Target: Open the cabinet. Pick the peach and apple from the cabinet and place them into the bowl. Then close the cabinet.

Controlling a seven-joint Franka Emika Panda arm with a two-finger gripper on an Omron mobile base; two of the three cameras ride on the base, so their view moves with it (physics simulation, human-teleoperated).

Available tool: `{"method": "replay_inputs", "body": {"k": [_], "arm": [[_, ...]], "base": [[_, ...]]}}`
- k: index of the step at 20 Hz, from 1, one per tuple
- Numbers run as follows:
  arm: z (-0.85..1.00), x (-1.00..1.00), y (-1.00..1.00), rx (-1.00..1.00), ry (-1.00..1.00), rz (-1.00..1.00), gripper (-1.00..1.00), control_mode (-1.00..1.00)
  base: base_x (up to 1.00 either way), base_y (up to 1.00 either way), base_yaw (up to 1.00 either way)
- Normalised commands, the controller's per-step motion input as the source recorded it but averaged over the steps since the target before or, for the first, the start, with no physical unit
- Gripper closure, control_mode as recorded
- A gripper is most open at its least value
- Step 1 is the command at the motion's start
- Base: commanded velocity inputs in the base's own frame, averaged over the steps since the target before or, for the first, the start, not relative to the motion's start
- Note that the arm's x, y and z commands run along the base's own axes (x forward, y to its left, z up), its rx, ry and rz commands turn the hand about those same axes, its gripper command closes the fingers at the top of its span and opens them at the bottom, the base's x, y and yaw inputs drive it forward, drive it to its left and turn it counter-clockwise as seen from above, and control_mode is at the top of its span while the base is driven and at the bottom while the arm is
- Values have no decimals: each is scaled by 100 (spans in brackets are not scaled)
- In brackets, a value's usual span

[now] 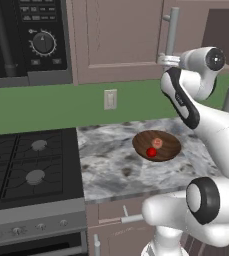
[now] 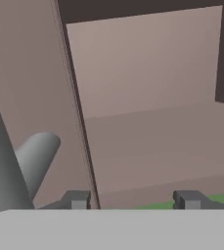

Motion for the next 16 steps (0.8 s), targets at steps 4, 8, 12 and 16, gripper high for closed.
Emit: {"method": "replay_inputs", "body": {"k": [4,8,12,16], "arm": [[0,4,0,0,1,0,-100,-100],[10,-64,-20,3,10,-2,-100,-100],[29,-90,-36,2,22,-10,-100,-100],[32,-92,-50,4,20,-15,-100,-100]], "base": [[0,0,0],[0,0,0],[0,0,0],[0,0,0]]}}
